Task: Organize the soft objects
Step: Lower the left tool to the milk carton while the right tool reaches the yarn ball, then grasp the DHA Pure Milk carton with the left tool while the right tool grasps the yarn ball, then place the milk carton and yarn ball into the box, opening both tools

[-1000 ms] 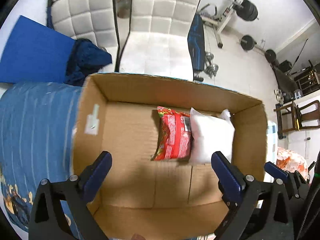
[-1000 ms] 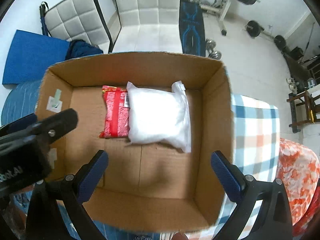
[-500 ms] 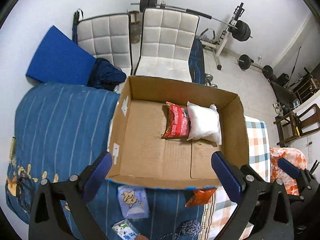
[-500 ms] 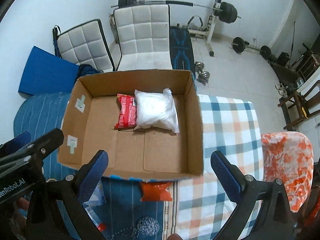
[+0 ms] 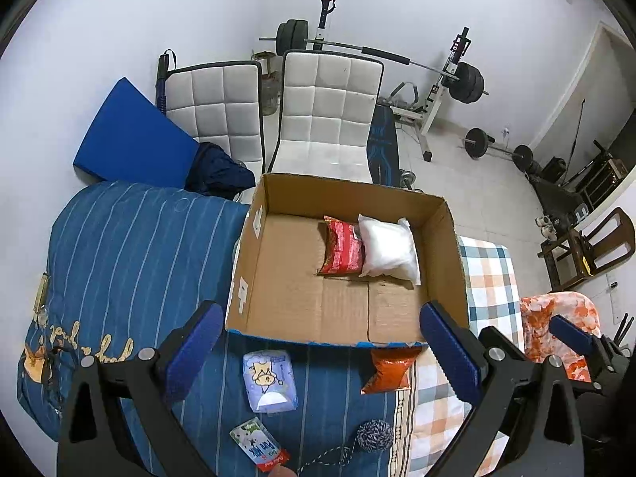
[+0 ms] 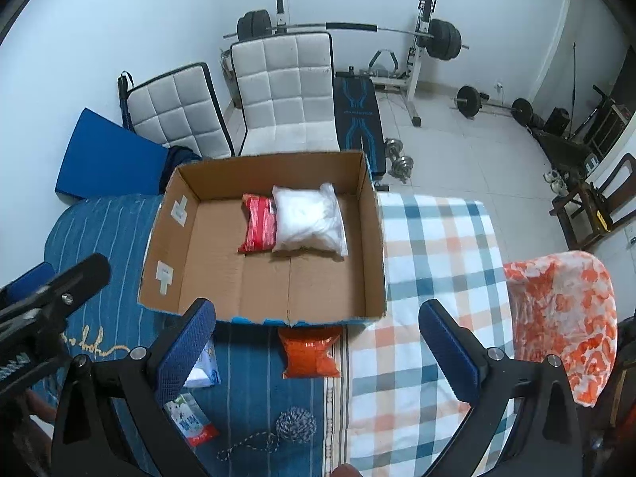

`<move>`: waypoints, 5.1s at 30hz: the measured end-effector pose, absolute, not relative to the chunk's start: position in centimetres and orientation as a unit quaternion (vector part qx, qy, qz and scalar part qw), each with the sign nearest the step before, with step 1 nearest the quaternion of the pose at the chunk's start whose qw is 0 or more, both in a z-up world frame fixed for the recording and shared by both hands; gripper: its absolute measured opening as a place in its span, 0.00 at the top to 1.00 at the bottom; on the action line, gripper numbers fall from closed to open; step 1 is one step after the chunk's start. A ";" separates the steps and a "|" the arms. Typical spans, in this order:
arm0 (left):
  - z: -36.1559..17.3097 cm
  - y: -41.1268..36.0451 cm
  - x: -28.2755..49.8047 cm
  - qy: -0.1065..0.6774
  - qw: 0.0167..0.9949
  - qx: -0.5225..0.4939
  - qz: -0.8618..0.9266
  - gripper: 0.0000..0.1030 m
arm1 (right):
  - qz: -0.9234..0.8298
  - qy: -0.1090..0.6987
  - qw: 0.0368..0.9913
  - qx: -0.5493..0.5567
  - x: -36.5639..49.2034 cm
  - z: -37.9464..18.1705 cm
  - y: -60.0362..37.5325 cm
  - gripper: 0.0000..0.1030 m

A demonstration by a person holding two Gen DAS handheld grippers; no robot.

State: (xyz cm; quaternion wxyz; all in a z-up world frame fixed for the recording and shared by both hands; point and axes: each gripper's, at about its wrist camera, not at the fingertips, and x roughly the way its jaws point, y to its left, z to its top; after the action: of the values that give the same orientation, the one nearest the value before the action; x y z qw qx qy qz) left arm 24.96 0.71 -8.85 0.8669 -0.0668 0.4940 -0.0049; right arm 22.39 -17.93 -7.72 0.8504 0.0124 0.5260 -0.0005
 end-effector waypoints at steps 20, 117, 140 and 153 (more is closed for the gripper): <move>-27.6 7.0 14.8 0.663 0.730 -0.132 0.101 0.01 | 0.045 0.739 0.669 0.063 15.7 -31.8 -16.4 0.13; -32.5 0.9 48.3 0.663 0.746 -0.061 -0.009 0.57 | -0.031 0.766 0.641 0.024 43.1 -36.0 -17.7 0.47; -26.7 2.2 46.5 0.619 0.784 -0.041 -0.010 0.02 | 0.006 0.731 0.683 0.015 40.4 -31.5 -13.3 0.03; -21.9 2.4 40.0 0.578 0.815 -0.035 -0.011 0.01 | 0.012 0.677 0.736 0.005 36.7 -23.4 -13.6 0.00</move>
State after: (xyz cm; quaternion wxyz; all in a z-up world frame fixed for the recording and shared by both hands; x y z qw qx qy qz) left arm 40.04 2.39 -21.90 0.8152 -0.0352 0.5780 -0.0109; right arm 36.68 -13.56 -23.37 0.7361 0.0051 0.6767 0.0116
